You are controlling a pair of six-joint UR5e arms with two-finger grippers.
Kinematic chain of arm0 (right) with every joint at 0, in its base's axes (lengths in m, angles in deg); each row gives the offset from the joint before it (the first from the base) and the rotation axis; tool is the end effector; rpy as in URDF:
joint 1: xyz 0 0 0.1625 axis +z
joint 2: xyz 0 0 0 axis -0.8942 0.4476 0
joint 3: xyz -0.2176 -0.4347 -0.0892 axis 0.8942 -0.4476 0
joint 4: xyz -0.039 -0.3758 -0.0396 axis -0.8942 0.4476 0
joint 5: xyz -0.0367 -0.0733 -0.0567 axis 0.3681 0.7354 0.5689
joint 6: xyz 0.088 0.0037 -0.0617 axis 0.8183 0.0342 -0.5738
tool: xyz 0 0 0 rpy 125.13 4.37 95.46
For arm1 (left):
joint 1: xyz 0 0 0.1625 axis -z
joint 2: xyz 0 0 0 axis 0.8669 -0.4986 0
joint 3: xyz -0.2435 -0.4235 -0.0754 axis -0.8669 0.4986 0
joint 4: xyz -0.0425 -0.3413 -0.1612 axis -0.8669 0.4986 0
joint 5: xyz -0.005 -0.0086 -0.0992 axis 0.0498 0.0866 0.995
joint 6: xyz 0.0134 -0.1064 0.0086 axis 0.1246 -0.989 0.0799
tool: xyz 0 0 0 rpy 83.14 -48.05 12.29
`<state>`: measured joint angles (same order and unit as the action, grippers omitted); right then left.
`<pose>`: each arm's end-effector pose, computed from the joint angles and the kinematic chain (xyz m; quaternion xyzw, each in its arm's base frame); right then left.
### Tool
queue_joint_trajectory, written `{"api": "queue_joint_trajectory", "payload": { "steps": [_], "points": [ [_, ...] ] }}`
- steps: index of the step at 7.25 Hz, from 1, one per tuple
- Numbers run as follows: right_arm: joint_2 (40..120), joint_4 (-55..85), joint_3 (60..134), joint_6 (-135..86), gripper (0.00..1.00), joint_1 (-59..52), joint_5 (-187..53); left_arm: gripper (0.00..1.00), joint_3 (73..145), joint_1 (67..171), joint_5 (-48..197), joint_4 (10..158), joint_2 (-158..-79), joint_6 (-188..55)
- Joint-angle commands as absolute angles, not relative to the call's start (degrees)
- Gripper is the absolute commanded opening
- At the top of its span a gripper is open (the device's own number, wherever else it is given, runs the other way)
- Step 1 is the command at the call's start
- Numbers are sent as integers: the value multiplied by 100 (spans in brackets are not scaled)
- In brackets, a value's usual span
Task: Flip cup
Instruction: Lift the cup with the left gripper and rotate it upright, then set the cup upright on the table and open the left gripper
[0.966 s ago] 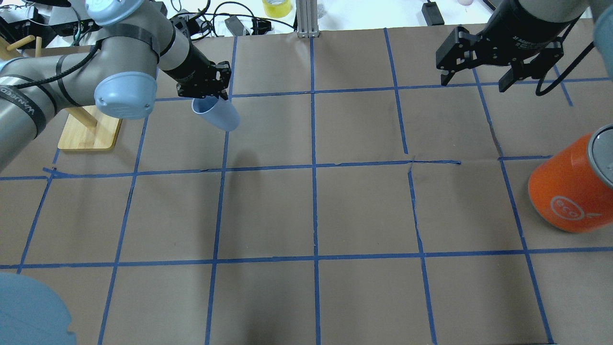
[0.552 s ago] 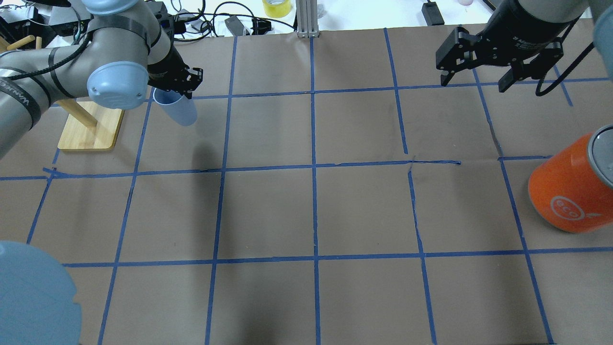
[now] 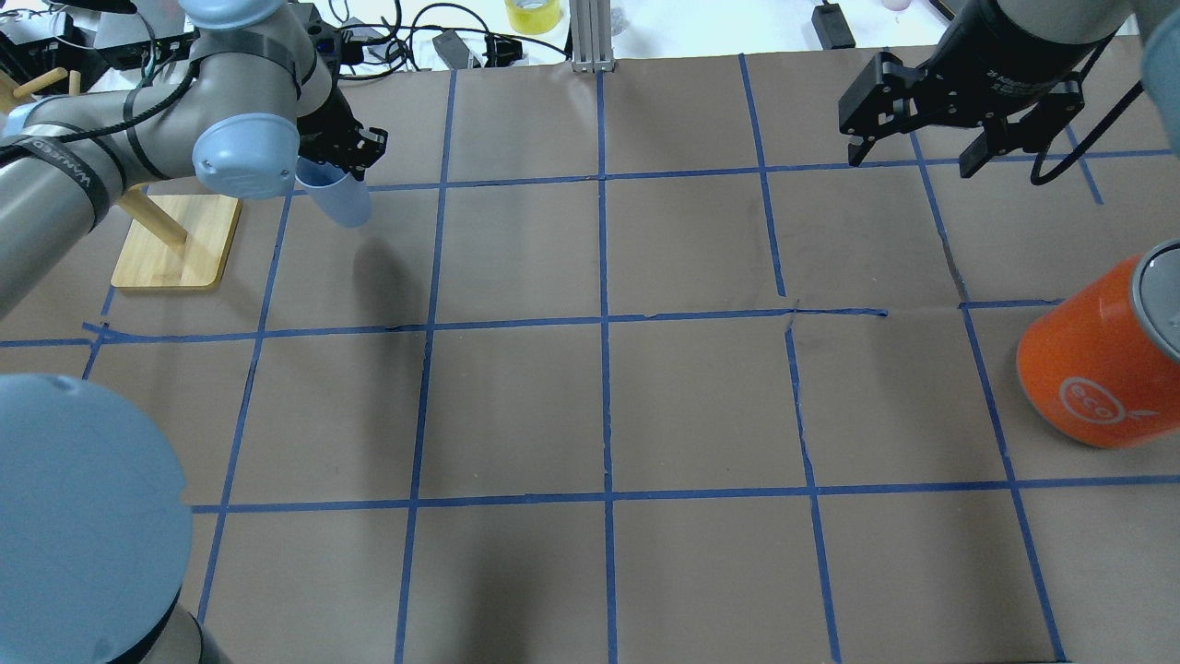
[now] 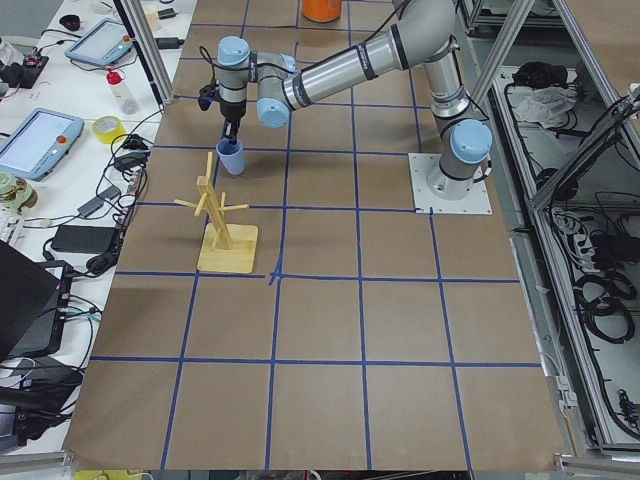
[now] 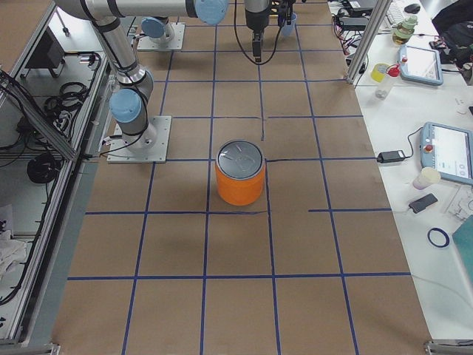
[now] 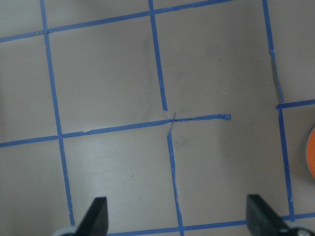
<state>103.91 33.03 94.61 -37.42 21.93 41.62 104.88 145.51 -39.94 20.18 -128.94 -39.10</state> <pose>0.1050 -0.4481 0.5808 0.0664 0.9949 -0.0672 0.0352 -0.0727 -0.6909 0.3412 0.0673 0.9934 -0.0845 0.0391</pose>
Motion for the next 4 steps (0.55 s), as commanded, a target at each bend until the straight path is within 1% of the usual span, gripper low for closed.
{"api": "queue_joint_trajectory", "payload": {
  "steps": [1,3,4],
  "points": [
    [10391,3302,9461,-3742,100,2193,4163,0,10545,14535,-4002,1969,-12954,-3635],
    [10391,3302,9461,-3742,100,2193,4154,0,10554,14535,-4002,1978,-12963,-3624],
    [10391,3302,9461,-3742,100,2193,4163,10,10571,14535,-4011,1978,-12963,-3703]
  ]
}}
